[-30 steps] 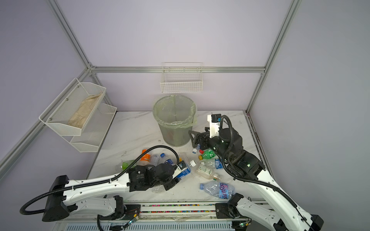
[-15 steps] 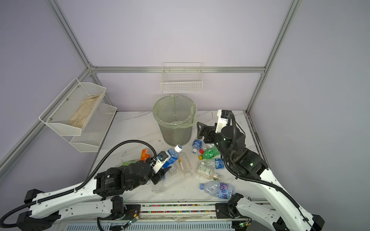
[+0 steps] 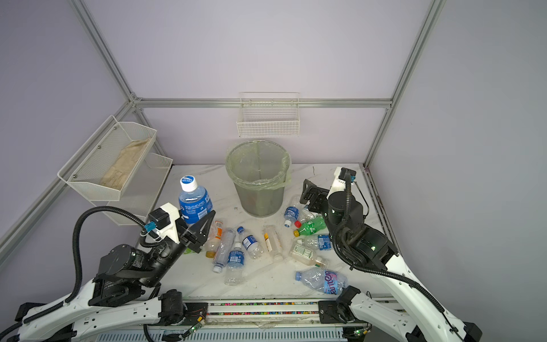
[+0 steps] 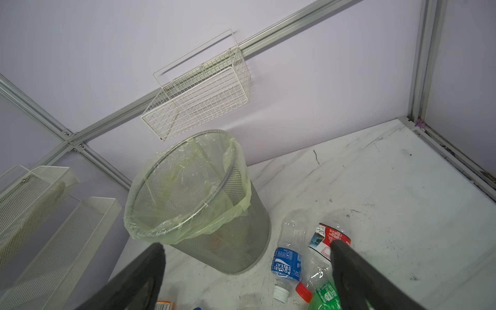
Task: Throw the plastic bottles in the bin
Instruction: Pick up the plastic bottle from the bottom-center of the table, then throw the plastic bottle into the trash bin.
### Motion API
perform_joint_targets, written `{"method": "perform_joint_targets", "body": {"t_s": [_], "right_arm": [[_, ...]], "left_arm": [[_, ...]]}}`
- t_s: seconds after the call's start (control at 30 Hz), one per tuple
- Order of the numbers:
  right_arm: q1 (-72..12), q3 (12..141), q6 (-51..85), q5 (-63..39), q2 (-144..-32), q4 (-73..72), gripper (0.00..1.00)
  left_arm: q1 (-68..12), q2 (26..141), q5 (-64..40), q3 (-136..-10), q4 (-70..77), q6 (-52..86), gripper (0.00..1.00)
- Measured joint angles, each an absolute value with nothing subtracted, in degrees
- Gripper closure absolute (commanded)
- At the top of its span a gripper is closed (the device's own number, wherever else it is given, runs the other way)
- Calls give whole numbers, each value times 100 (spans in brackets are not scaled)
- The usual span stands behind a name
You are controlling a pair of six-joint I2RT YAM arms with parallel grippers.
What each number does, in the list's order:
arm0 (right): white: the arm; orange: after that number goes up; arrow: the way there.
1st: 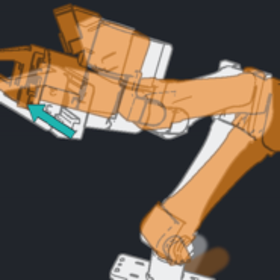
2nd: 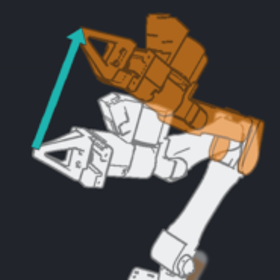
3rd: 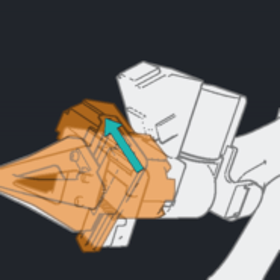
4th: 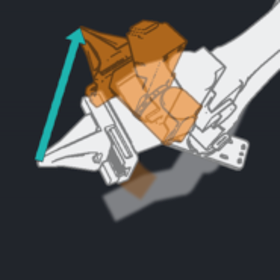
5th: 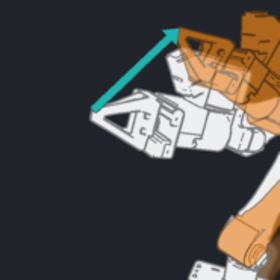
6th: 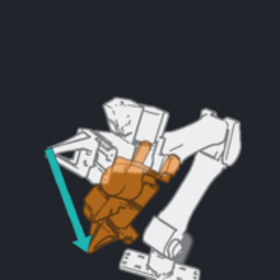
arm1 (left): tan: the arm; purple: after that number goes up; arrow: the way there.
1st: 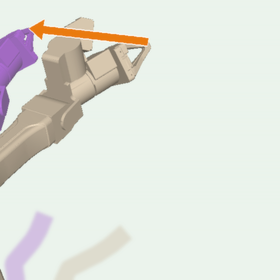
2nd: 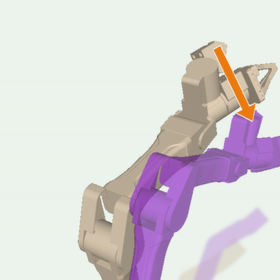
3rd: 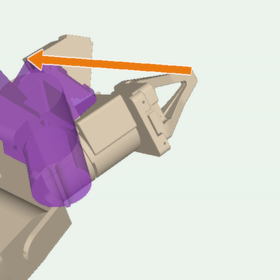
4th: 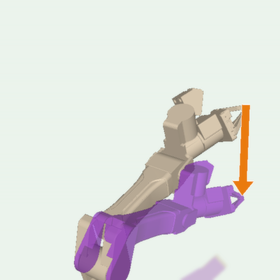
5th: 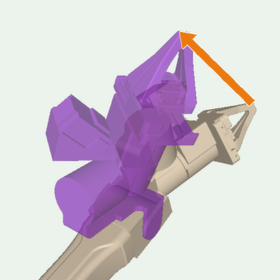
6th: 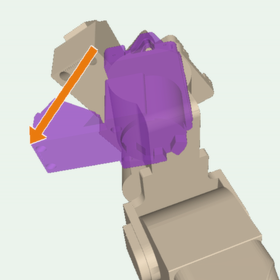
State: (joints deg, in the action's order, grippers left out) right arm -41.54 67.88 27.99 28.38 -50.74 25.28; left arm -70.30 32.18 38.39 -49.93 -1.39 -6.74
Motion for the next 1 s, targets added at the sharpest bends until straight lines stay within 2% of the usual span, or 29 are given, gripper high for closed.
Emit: {"method": "perform_joint_targets", "body": {"t_s": [0.37,0.7,1.0], "right_arm": [[-4154,6694,2797,2991,-5068,2521,3],[-4152,6646,2797,3026,-5070,2526,3],[-4152,6648,2788,3026,-5170,2523,3]], "left_arm": [[-7030,3173,3951,-4689,980,-1356,60],[-6956,4121,4034,-4709,1710,-1776,60],[-5701,5231,3203,-5199,1286,-1256,60]]}}
